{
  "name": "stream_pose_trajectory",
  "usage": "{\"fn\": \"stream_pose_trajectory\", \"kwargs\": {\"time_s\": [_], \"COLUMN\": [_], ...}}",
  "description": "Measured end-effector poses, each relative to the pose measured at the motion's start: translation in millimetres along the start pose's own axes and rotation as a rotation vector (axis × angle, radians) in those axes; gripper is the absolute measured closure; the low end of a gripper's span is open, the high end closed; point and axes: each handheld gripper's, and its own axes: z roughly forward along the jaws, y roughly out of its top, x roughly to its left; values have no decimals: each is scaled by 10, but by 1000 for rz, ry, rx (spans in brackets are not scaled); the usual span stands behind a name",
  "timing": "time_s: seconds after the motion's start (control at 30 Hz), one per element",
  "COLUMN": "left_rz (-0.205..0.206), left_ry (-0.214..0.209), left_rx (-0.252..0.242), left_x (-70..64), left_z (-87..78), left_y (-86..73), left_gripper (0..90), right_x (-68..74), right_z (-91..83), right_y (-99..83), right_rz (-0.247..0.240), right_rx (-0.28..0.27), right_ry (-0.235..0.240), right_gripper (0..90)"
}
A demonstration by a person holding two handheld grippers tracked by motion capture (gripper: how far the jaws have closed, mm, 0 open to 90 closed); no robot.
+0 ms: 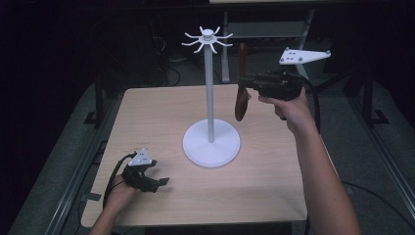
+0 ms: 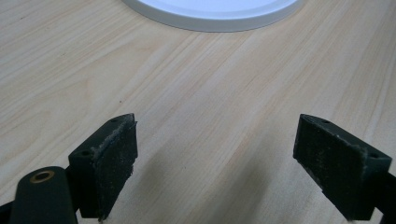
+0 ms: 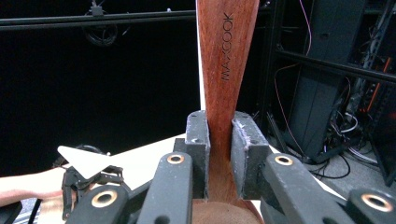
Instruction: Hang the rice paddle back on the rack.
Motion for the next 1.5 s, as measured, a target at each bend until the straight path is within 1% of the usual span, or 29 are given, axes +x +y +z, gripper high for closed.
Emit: {"fn": "stream_pose_trajectory", "kwargs": {"time_s": [0.17, 0.4, 0.5, 0.57, 0.87, 1.1, 1.3, 1.5], "left_rz": [0, -3, -3, -5, -4, -4, -6, -3], "left_ry": [0, -1, -2, -2, -2, -1, -1, -2], "left_rx": [0, 3, 2, 2, 1, 0, -2, 4], "left_x": [0, -2, 0, -2, -1, -1, 0, 4], "left_z": [0, -6, -6, -8, -10, -13, -14, -13], "left_y": [0, -1, -1, -2, -2, -3, -5, -4], "left_gripper": [133, 133, 133, 133, 133, 133, 133, 133], "right_x": [19, 11, 22, 25, 18, 31, 32, 37], "right_z": [43, 90, 123, 142, 250, 339, 356, 312], "right_y": [64, 109, 141, 156, 165, 174, 173, 170], "right_rz": [-12, -10, -19, -24, -23, -27, -27, -36], "right_rx": [-3, -7, -5, -1, 24, 31, 36, 23], "right_ry": [12, 18, 24, 18, 17, 18, 15, 8], "right_gripper": [777, 777, 777, 777, 776, 776, 773, 730]}}
